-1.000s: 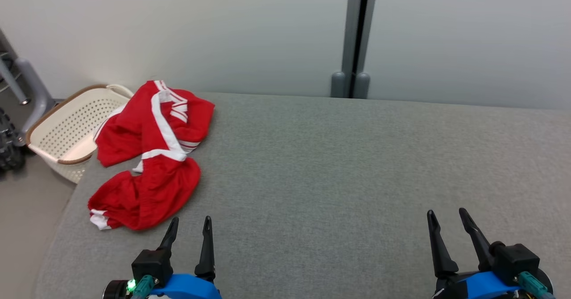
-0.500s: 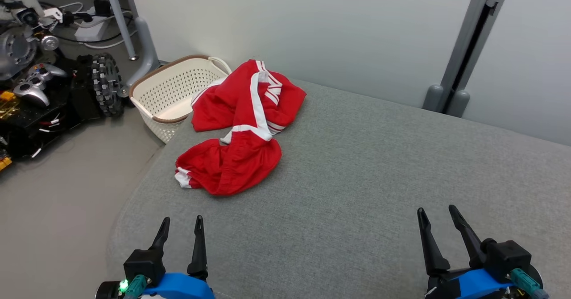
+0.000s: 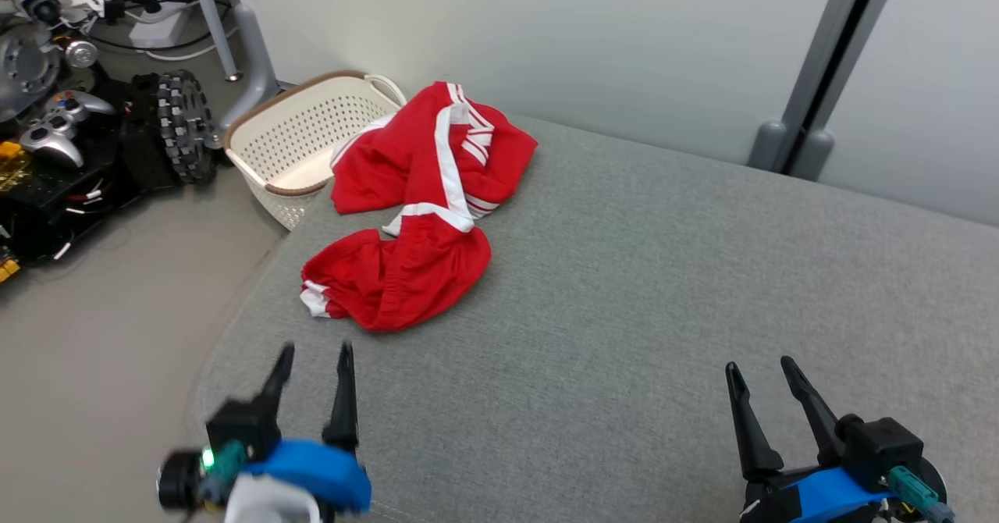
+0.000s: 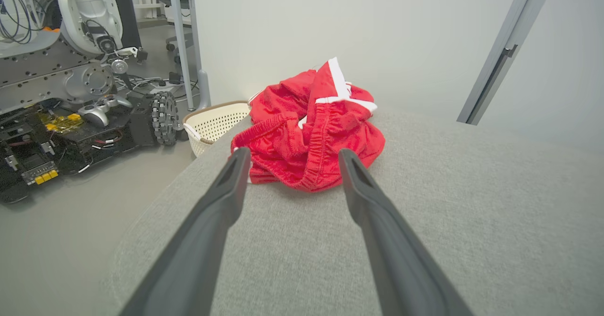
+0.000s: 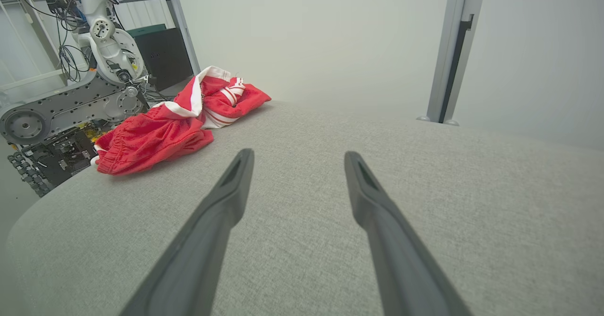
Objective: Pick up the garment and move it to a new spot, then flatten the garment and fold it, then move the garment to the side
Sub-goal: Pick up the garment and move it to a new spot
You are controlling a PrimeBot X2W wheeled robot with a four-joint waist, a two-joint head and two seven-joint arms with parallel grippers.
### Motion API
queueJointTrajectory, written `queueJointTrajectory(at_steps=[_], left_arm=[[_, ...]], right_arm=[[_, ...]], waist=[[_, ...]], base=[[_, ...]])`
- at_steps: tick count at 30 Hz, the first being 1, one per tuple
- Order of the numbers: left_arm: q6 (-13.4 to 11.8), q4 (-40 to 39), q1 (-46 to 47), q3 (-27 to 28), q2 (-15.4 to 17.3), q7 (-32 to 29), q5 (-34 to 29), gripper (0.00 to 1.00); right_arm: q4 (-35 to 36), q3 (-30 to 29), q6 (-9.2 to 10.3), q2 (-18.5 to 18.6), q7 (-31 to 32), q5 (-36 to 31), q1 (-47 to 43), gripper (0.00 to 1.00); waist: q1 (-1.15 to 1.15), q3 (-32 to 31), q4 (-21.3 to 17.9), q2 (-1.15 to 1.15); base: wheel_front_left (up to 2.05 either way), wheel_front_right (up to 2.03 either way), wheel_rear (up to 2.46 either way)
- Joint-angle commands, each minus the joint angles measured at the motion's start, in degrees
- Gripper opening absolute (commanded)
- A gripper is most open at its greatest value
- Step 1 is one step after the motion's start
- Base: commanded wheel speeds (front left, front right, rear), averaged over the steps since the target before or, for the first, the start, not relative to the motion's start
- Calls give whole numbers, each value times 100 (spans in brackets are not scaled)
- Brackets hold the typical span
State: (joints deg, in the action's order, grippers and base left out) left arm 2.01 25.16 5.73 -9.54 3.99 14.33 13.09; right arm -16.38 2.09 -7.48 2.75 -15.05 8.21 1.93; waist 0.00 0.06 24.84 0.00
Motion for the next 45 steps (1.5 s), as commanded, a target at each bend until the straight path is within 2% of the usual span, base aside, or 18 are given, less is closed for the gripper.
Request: queueJointTrajectory(at_steps=[1,5,11,17,21,25,29,31,34,38,39,41,42,45], left_arm=[[62,-73,360,12,72,-71,4,100],[182,-242,1159,63,373,-314,-26,100],[398,-148,2403,89,1045,-1047,12,100],[522,654,3214,23,1553,-2548,513,100],[554,1007,3362,-194,1848,-3321,846,100],[558,1152,3348,-263,1954,-3719,1401,100],[543,1220,3213,-390,2096,-4035,1695,100],[543,1304,3170,-346,2119,-4122,1813,100],[403,1466,3124,-259,2124,-4195,1910,100],[406,1570,3083,-184,2063,-4210,2061,99],[414,1589,3079,-153,2040,-4195,2106,56],[438,1611,3069,-139,2023,-4151,2178,22],[450,1611,3065,-147,2023,-4135,2201,0],[490,1521,3062,-231,2083,-4030,2188,0]], right_arm=[[9,-18,-3,24,-21,-48,103,100],[83,-19,-3,24,-20,-175,210,100],[145,-1,-3,25,-21,-408,437,100],[178,49,-3,25,-20,-570,625,100],[210,10,-3,24,-21,-642,703,100],[264,-29,-3,25,-20,-677,760,100],[320,-7,-3,24,-21,-649,849,100],[325,16,-3,24,-20,-623,869,100],[309,54,-2,25,-21,-578,898,100],[286,79,-3,25,-20,-544,917,100],[279,76,-2,25,-21,-532,921,100],[262,62,-2,25,-20,-512,925,100],[256,53,-2,25,-21,-503,921,100],[233,37,-3,24,-21,-480,881,100]], waist=[[0,48,-57,0],[0,307,-287,0],[0,786,-742,0],[0,1182,-1245,0],[0,1395,-1515,0],[0,1601,-1713,0],[0,1778,-1843,0],[0,1836,-1890,0],[0,1874,-1944,0],[0,1869,-1981,0],[0,1859,-1988,0],[0,1822,-1997,0],[0,1792,-1997,0],[0,1655,-1979,0]], base=[[0,0,0],[0,0,0],[0,0,0],[0,0,0],[0,0,0],[0,0,0],[0,0,0],[0,0,0],[0,0,0],[0,0,0],[0,0,0],[0,0,0],[0,0,0],[0,0,0]])
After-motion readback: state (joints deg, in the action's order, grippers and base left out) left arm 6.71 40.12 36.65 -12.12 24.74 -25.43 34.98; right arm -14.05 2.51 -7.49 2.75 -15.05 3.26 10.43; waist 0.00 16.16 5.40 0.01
